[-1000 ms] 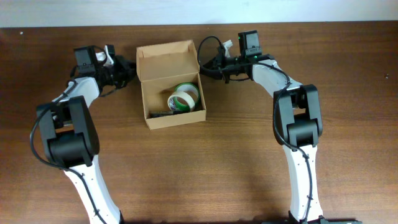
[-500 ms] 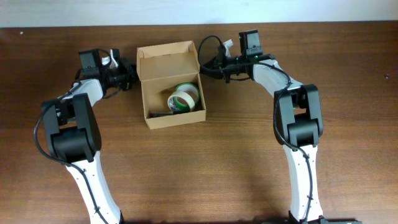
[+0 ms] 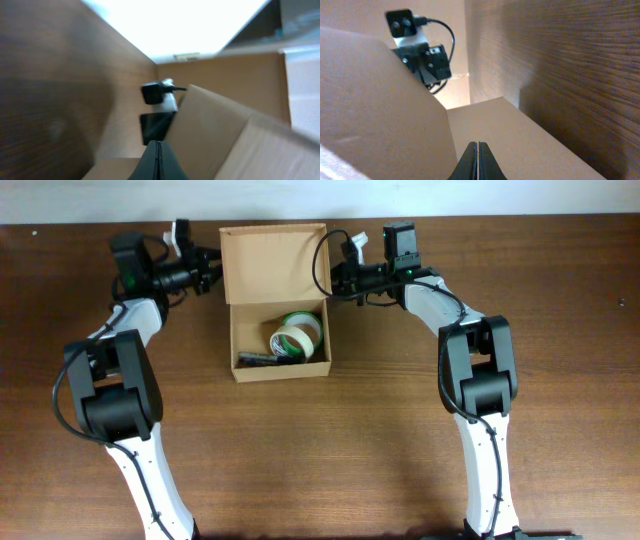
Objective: Pack container
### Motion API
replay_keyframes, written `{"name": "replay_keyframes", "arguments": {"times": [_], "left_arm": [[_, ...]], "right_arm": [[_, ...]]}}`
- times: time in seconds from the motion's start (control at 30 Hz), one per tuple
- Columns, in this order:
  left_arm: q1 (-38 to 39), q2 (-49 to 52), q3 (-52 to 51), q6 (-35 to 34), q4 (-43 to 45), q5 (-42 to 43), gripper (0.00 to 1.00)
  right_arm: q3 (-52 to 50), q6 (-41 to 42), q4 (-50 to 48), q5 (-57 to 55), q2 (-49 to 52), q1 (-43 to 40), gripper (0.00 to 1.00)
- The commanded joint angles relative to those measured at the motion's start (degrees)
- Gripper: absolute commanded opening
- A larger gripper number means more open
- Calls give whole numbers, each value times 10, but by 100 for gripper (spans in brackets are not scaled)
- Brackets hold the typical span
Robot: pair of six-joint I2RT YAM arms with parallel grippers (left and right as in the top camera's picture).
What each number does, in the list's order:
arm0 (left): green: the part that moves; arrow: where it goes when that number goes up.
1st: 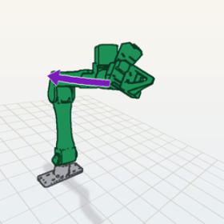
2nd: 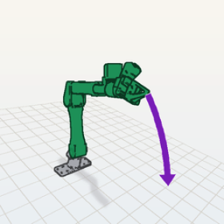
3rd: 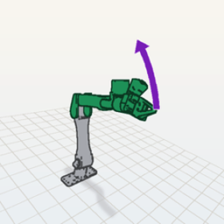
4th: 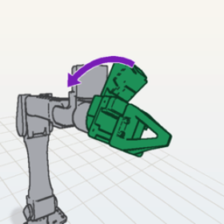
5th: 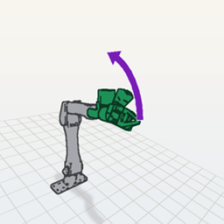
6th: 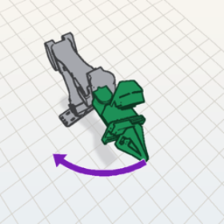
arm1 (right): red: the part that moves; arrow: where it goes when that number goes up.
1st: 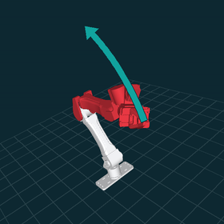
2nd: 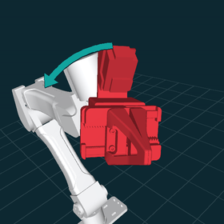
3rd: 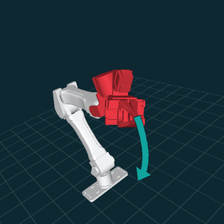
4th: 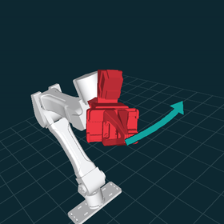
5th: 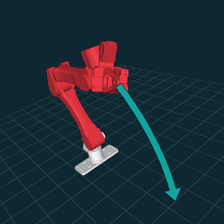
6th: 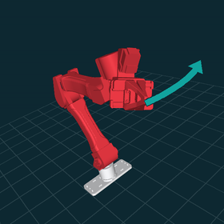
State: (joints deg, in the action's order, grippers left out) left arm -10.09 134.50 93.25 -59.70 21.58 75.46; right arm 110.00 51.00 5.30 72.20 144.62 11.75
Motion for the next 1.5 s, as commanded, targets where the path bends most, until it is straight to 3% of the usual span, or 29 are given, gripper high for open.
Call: {"name": "replay_keyframes", "arguments": {"times": [0.0,0.3,0.93,1.47], "left_arm": [[5,3,43,-11,5,74,2],[14,3,114,-13,20,111,2],[29,3,115,-3,20,92,2],[40,3,115,-2,20,74,2]], "right_arm": [[6,-4,-18,38,-13,6,4],[9,-12,-52,30,-79,6,4],[10,-26,-47,18,-79,21,4],[10,-37,-3,-96,-76,21,4]]}}
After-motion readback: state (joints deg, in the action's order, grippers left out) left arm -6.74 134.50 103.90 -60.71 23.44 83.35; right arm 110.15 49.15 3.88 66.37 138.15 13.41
